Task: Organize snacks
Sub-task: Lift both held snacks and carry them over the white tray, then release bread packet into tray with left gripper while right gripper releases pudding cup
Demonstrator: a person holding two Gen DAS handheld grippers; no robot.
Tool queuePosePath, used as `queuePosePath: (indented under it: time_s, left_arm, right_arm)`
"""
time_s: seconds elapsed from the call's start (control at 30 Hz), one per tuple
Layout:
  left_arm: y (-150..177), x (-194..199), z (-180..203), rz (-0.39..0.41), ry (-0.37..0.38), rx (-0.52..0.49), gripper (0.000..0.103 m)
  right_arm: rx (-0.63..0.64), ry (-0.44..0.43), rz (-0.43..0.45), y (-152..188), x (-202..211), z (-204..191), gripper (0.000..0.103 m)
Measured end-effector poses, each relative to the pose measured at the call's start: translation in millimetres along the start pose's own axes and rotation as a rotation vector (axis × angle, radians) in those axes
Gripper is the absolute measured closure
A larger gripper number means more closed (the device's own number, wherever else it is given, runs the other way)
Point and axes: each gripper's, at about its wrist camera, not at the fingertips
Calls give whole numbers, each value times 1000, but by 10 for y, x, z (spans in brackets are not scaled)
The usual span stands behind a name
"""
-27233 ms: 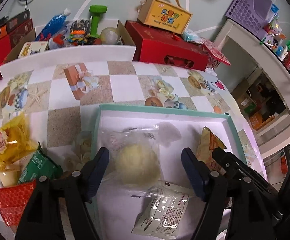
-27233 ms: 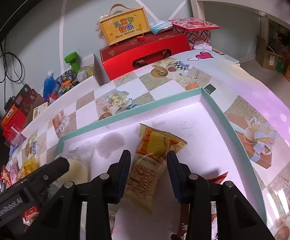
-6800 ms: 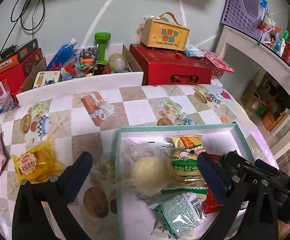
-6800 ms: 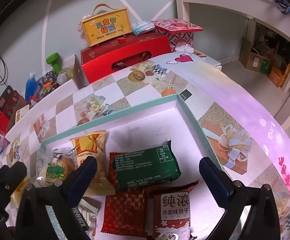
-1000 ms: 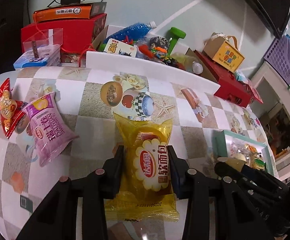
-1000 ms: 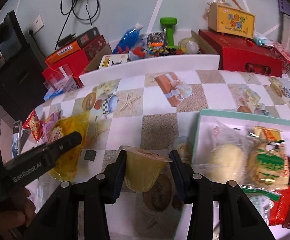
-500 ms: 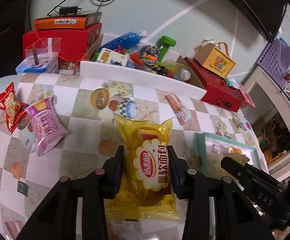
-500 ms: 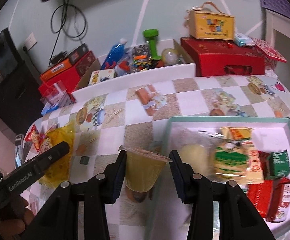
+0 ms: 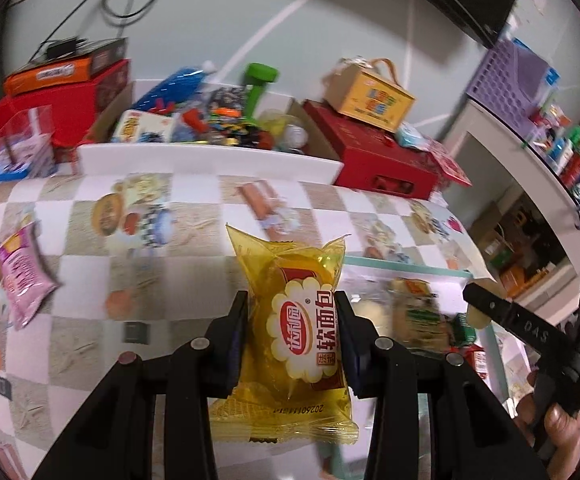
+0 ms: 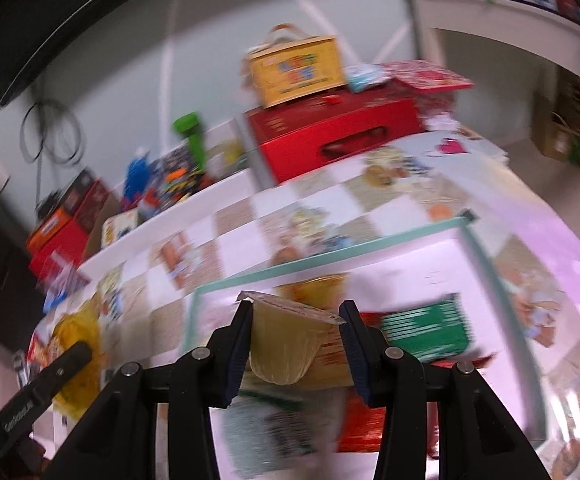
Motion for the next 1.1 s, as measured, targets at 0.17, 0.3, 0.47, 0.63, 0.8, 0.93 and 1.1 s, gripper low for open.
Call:
queuePosePath:
  time_s: [0.17, 0.3, 0.47, 0.63, 0.8, 0.93, 1.1]
  left_arm:
    - [-30, -81, 368, -14, 49, -75, 61]
    - [-15, -195, 652, -42, 83, -130, 61]
    - [66, -277, 896, -73, 93, -186, 61]
    - [206, -297, 871, -98, 76, -176, 61]
    - [380, -338, 746, -140, 48, -145, 61]
    - [538, -387, 613, -183, 17, -113, 61]
    - [634, -447, 590, -206, -9, -112, 61]
  right_arm:
    - [-90, 73, 41, -82, 139, 432, 57]
    - [-144, 108, 49, -113, 190, 690, 57]
    - [-156, 103, 21, -101, 149, 783, 57]
    - [-98, 76, -32, 19, 42, 640, 57]
    - [-36, 52, -78, 152, -8, 451, 57]
    - [-15, 66, -114, 233, -54, 396, 57]
    - [-4, 75, -156, 303, -132, 398, 57]
Point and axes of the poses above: each gripper's, at about its wrist camera, not at the fingertips, and x roughly against the way its jaws point, z to its right, y to its underside, and after that the axes turned 4 degrees about -z, right-handed
